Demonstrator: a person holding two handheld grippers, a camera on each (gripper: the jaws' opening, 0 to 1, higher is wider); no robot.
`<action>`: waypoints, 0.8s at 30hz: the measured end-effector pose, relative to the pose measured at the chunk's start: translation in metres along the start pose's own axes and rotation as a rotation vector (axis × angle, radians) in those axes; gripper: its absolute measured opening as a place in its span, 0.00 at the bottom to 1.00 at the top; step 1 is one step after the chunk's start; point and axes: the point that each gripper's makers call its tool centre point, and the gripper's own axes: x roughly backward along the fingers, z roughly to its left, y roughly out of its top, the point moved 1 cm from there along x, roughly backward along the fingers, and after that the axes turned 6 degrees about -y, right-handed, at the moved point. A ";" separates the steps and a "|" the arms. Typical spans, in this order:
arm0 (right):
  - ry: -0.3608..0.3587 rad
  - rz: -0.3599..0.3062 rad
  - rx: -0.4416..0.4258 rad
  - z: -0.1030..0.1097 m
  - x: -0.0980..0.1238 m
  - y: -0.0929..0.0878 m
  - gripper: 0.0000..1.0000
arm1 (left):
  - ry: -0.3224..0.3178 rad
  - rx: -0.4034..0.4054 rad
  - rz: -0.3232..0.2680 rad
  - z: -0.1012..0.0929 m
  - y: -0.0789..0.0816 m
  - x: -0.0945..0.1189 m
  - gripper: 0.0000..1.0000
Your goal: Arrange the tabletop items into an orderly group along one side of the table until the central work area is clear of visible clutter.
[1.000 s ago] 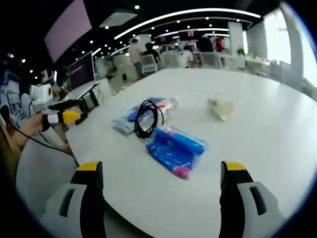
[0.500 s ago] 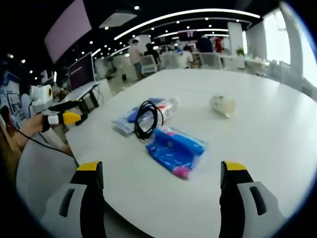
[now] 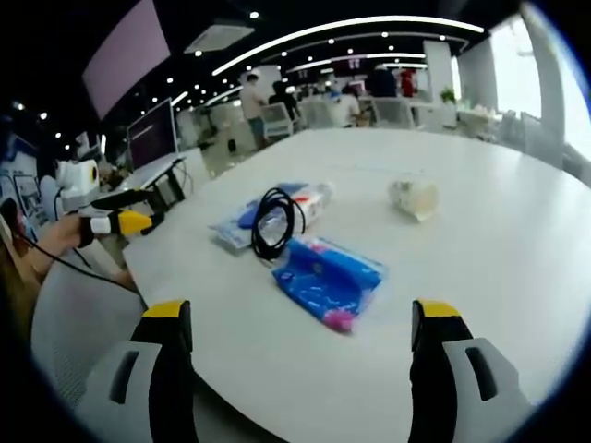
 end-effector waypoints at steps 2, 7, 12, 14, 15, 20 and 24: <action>0.001 -0.001 0.000 0.000 0.000 0.000 0.98 | 0.001 0.003 -0.002 0.000 0.000 0.000 0.99; -0.005 -0.006 -0.003 -0.001 0.000 0.002 0.98 | -0.002 0.006 -0.006 -0.003 0.002 0.001 0.99; -0.004 -0.008 -0.014 -0.001 0.000 0.002 0.98 | -0.011 -0.002 0.004 -0.006 0.001 0.001 0.99; -0.005 -0.005 -0.010 -0.002 0.000 0.001 0.98 | -0.009 -0.004 0.005 -0.004 0.000 0.000 0.99; -0.007 -0.004 -0.009 -0.002 0.000 0.001 0.98 | -0.009 -0.005 0.005 -0.004 0.000 0.000 0.99; -0.014 -0.006 -0.018 -0.003 0.000 0.002 0.98 | -0.007 0.003 0.006 -0.002 -0.001 0.000 0.99; -0.014 -0.006 -0.014 -0.003 0.000 0.002 0.98 | -0.007 0.002 0.010 -0.002 -0.001 0.000 0.99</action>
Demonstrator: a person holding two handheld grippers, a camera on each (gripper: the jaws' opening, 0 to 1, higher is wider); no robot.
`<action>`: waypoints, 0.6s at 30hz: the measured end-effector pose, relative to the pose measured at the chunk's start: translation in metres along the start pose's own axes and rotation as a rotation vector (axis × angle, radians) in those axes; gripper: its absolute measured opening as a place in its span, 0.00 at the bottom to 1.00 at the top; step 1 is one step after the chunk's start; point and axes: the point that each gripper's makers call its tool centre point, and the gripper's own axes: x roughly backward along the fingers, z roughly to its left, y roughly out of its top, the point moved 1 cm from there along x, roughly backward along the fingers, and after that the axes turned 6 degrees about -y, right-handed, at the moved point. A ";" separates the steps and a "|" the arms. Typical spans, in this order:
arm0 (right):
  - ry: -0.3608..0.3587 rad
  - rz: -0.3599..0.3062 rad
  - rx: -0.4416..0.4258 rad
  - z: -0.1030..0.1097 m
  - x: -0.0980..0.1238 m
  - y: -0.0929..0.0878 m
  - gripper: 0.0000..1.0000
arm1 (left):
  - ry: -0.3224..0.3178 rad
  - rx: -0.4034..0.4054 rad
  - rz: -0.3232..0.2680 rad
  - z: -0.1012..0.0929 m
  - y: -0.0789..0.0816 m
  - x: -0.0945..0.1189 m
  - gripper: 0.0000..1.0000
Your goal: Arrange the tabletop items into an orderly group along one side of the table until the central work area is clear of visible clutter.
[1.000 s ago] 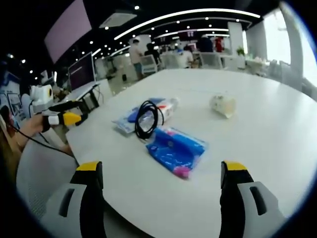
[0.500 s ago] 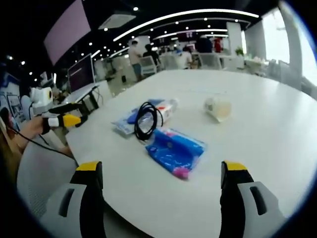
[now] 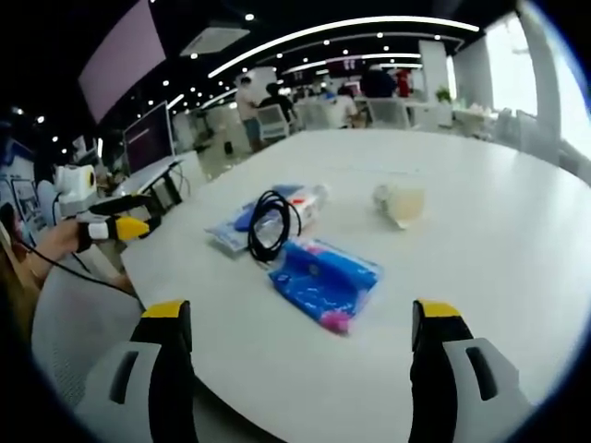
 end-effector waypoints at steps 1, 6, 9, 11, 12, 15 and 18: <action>0.000 0.000 0.000 0.000 0.000 0.000 0.98 | 0.001 0.001 0.002 0.000 0.000 0.000 0.99; -0.001 -0.007 -0.006 0.000 0.001 0.003 0.98 | 0.005 -0.011 0.014 -0.001 -0.002 0.001 0.99; -0.007 -0.015 0.004 -0.002 0.001 0.007 0.98 | -0.001 -0.006 0.014 -0.003 -0.001 0.001 0.99; -0.004 -0.026 -0.005 -0.003 0.001 0.012 0.99 | -0.003 -0.006 0.014 -0.004 -0.001 0.001 0.99; -0.002 -0.032 -0.009 -0.004 0.001 0.014 0.99 | -0.004 -0.006 0.013 -0.004 -0.001 0.001 0.99; -0.018 -0.047 0.008 -0.010 0.001 0.023 0.99 | -0.004 -0.011 0.010 -0.005 0.000 0.002 0.99; -0.021 -0.055 0.014 -0.014 0.000 0.030 0.99 | -0.002 -0.014 0.014 -0.004 0.000 0.002 0.99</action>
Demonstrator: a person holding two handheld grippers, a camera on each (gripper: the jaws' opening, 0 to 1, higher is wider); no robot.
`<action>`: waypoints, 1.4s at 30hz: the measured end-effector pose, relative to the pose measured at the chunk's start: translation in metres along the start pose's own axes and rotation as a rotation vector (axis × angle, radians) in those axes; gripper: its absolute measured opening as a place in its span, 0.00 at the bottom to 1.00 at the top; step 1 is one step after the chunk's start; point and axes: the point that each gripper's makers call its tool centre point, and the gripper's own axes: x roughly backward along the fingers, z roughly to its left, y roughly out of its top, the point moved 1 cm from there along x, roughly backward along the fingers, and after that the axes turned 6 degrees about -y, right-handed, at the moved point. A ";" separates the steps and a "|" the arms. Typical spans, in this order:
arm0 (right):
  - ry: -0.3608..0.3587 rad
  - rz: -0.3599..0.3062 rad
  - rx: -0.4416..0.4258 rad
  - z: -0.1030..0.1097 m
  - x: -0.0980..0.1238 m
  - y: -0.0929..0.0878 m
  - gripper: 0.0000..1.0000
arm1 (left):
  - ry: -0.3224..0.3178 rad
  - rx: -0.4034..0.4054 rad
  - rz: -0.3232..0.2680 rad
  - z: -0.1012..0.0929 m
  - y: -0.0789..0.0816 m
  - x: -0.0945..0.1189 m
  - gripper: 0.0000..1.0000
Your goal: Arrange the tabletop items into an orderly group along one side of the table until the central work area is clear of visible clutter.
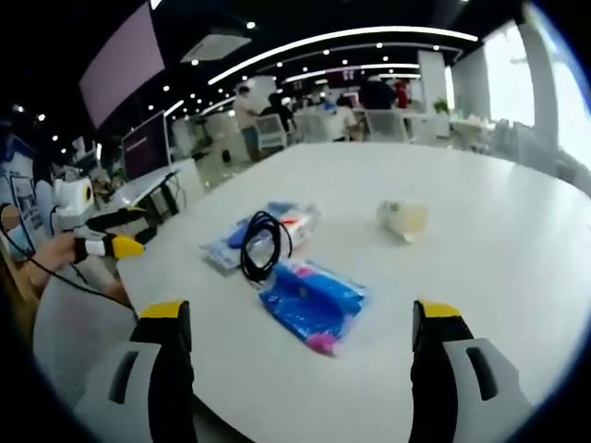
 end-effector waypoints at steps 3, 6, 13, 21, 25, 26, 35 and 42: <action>0.018 -0.017 -0.018 -0.001 -0.002 0.007 0.99 | 0.001 0.000 -0.006 0.001 0.001 0.000 0.98; 0.033 -0.023 -0.016 -0.001 -0.005 0.013 0.99 | 0.002 -0.005 -0.003 0.001 0.001 0.000 0.98; 0.039 -0.043 -0.014 -0.012 -0.017 0.026 0.98 | 0.009 -0.006 0.003 0.006 -0.002 -0.002 0.98; 0.035 -0.052 0.017 -0.027 -0.036 0.032 0.97 | 0.019 0.011 0.004 0.014 -0.004 -0.003 0.97; 0.029 -0.048 0.020 -0.035 -0.046 0.033 0.96 | 0.024 0.009 0.010 0.017 -0.007 -0.004 0.97; 0.021 -0.047 0.021 -0.039 -0.050 0.034 0.95 | 0.026 0.010 0.011 0.018 -0.007 -0.004 0.97; 0.017 -0.077 0.045 -0.049 -0.075 0.045 0.95 | 0.032 0.044 -0.002 0.024 -0.008 -0.005 0.96; 0.022 -0.060 0.058 -0.058 -0.096 0.046 0.95 | 0.035 0.037 0.008 0.025 -0.010 -0.007 0.97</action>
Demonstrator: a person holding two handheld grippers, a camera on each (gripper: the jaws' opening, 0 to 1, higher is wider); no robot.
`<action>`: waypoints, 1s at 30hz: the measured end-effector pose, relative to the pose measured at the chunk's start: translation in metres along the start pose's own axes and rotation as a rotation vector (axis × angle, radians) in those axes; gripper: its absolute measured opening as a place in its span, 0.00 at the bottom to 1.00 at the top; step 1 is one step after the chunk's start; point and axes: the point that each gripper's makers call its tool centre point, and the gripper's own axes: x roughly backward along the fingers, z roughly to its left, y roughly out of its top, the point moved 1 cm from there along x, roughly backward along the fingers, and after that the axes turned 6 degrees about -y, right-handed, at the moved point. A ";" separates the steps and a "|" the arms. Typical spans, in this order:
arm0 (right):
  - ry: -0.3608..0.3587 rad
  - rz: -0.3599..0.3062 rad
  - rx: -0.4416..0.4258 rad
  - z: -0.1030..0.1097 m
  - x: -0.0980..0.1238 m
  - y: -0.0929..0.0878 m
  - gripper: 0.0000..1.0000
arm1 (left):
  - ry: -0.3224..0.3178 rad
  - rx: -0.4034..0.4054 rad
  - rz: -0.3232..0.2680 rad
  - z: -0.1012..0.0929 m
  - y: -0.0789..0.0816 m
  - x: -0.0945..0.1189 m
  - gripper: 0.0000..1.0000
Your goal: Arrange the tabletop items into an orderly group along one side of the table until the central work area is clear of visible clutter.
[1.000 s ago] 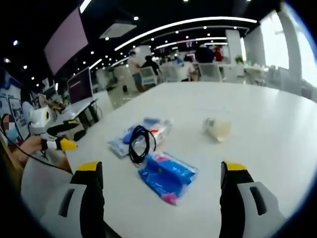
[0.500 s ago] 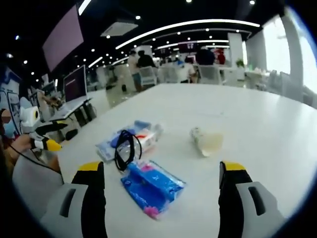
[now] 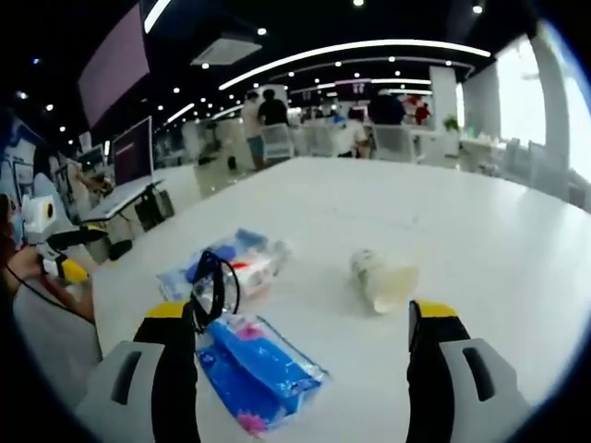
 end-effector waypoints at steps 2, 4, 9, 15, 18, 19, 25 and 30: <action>-0.003 0.001 -0.005 -0.005 -0.006 0.001 0.95 | 0.002 -0.003 0.003 0.000 0.000 0.000 0.96; -0.012 0.002 -0.009 -0.012 -0.012 0.002 0.95 | 0.005 -0.005 0.005 -0.001 0.000 0.000 0.96; -0.030 0.006 -0.031 -0.026 -0.025 0.002 0.94 | 0.005 -0.003 0.019 -0.002 -0.002 0.001 0.96; -0.029 0.015 -0.033 -0.036 -0.040 0.002 0.92 | 0.026 -0.029 0.017 -0.002 0.000 0.003 0.97; -0.027 0.006 -0.051 -0.041 -0.048 0.004 0.90 | 0.030 -0.026 0.032 -0.002 -0.002 0.003 0.96; -0.028 0.005 -0.049 -0.042 -0.051 0.004 0.89 | 0.032 -0.029 0.032 -0.001 -0.002 0.003 0.96; -0.024 0.013 -0.051 -0.049 -0.070 0.001 0.86 | 0.042 -0.031 0.054 -0.001 -0.005 0.004 0.96; -0.019 0.027 -0.087 -0.053 -0.081 -0.008 0.83 | 0.042 -0.028 0.058 -0.001 -0.006 0.003 0.95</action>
